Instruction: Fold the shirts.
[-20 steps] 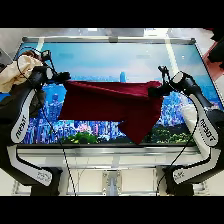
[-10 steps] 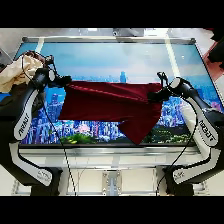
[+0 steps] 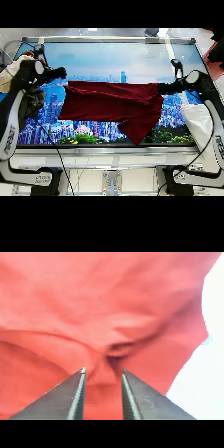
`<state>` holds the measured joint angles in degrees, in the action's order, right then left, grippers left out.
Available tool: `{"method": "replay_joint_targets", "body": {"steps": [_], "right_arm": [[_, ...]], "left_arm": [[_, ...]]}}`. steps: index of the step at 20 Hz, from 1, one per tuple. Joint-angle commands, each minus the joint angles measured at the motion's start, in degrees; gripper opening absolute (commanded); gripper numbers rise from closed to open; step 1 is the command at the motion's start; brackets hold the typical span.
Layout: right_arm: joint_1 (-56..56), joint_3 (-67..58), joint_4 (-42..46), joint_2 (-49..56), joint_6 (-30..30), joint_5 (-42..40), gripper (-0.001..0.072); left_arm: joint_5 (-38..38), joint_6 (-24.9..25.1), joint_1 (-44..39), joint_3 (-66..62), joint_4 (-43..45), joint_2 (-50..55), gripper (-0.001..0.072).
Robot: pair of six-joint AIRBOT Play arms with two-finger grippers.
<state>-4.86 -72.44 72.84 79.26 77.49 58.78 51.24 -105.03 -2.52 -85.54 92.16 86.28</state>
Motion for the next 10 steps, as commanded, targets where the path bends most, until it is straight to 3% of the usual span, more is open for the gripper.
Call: {"method": "replay_joint_targets", "body": {"steps": [1, 4, 7, 10], "right_arm": [[-4.8, 2.2, 2.3, -10.0, 2.7, 5.8, 0.0350], [-8.1, 14.5, -4.0, -12.9, 2.7, 12.8, 0.0351], [-7.2, 29.8, -12.8, -13.3, 1.9, 11.3, 0.0354], [-5.6, 39.0, -16.1, -13.3, 2.0, 7.0, 0.0359]], "left_arm": [[2.8, 0.1, 0.0, 2.6, 6.8, -12.0, 0.0598], [2.8, -0.1, 0.0, 13.5, 8.5, -21.0, 0.0598], [2.4, -2.6, 0.0, 22.2, 8.1, -25.8, 0.0598], [2.8, -3.1, 0.0, 23.5, 6.2, -26.3, 0.0598]]}}
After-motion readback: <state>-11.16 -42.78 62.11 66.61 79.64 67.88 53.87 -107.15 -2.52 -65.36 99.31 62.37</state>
